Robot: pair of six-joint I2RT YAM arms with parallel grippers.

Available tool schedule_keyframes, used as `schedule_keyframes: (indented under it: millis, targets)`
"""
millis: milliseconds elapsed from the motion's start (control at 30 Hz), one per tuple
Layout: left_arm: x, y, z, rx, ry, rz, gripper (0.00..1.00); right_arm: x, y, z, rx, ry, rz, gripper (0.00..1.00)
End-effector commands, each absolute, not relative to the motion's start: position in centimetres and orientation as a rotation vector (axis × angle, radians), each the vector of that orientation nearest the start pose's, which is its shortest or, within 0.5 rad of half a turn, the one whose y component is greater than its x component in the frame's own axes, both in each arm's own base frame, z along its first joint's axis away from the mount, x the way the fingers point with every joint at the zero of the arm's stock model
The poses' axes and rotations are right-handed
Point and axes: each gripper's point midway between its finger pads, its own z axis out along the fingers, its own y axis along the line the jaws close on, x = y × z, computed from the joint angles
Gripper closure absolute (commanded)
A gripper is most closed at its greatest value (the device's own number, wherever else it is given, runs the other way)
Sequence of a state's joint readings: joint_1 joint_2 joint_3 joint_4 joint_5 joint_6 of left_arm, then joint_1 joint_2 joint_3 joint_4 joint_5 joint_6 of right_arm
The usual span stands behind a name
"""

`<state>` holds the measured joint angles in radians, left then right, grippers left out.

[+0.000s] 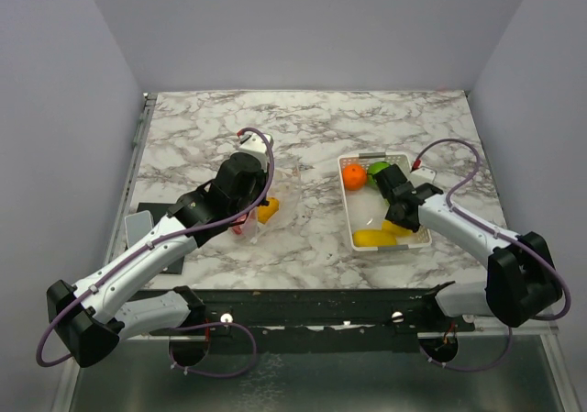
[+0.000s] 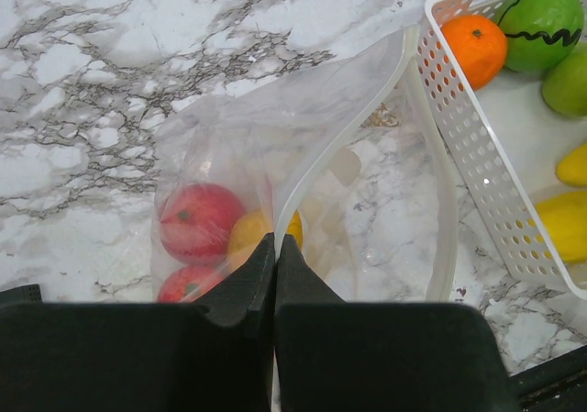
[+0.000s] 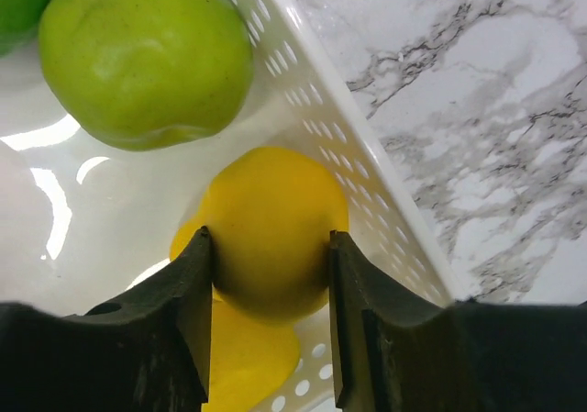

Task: Place the food in the zip-top bag and seal the zipper
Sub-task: Pick up the fake fruit from the bin.

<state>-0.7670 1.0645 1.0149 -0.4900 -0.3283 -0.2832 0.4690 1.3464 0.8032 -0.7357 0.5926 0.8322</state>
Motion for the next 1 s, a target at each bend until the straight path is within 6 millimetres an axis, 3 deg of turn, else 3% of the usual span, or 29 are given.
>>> schedule_keyframes:
  millis: [0, 133, 200, 433, 667, 967]
  targets:
    - [26.8, -19.5, 23.5, 0.306, 2.050, -0.313, 1.00, 24.9, 4.7, 6.2, 0.573, 2.470, -0.351, 0.71]
    - [26.8, -19.6, 23.5, 0.307, 2.050, -0.313, 1.00, 25.2, 4.9, 8.3, 0.561, 2.439, -0.308, 0.94]
    - [26.9, -19.5, 23.4, 0.306, 2.051, -0.310, 1.00, 25.5, 5.2, 9.5, 0.552, 2.419, -0.264, 0.99]
    - [26.9, -19.4, 23.3, 0.305, 2.052, -0.302, 1.00, 26.3, 6.6, 14.1, 0.503, 2.353, -0.106, 1.00]
    - [27.0, -19.3, 23.2, 0.299, 2.055, -0.293, 1.00, 27.3, 9.6, 19.6, 0.377, 2.261, 0.165, 0.99]
    - [27.1, -19.4, 23.0, 0.302, 2.060, -0.287, 1.00, 27.6, 16.5, 26.1, 0.055, 2.129, 0.566, 0.99]
